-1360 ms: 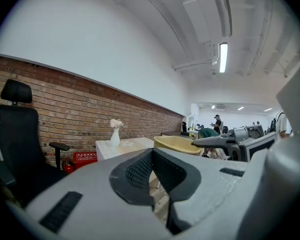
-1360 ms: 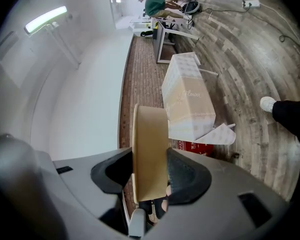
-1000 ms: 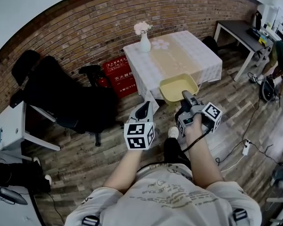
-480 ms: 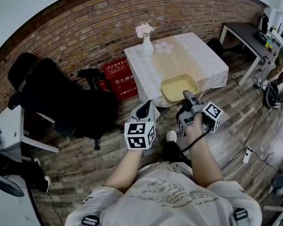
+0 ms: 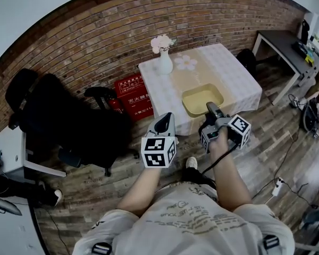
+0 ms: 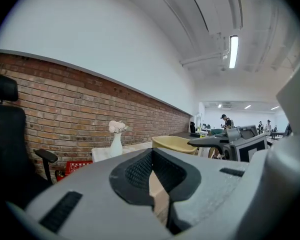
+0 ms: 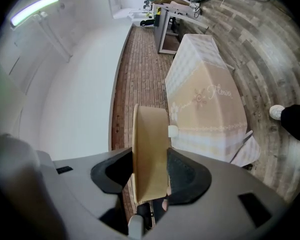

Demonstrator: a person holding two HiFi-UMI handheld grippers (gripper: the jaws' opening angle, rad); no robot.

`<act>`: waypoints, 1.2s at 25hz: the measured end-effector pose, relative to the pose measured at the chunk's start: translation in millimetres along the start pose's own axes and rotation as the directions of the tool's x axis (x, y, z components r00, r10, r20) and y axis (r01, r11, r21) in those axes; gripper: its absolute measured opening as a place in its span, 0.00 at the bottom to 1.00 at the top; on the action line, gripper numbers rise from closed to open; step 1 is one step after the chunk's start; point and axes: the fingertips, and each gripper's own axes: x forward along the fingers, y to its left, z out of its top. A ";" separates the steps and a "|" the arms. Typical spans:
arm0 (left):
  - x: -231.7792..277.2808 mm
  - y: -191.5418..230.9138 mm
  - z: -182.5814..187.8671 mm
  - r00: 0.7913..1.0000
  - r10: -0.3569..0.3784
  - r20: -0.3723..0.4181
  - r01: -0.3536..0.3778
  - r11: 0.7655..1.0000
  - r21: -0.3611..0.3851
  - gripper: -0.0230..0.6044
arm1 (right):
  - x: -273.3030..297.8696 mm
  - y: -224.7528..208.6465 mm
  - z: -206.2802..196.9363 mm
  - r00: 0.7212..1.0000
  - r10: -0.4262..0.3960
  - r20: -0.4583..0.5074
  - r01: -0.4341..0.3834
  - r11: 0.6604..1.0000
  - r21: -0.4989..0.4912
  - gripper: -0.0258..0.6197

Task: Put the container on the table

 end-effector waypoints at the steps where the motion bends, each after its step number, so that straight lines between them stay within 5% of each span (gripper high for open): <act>1: 9.9 1.6 3.8 1.000 0.002 -0.003 -0.002 1.000 0.000 0.05 | 8.8 2.5 5.5 1.000 0.002 -0.005 -0.002 1.000 0.004 0.34; 17: 188.1 26.5 34.5 0.997 0.065 -0.038 -0.066 0.997 -0.028 0.05 | 166.1 9.8 122.6 0.995 -0.066 -0.070 0.064 0.997 -0.033 0.34; 30: 262.6 60.5 26.1 0.984 0.138 -0.109 -0.145 0.987 -0.063 0.05 | 263.8 -19.7 153.8 0.974 -0.106 -0.198 0.102 0.994 -0.029 0.34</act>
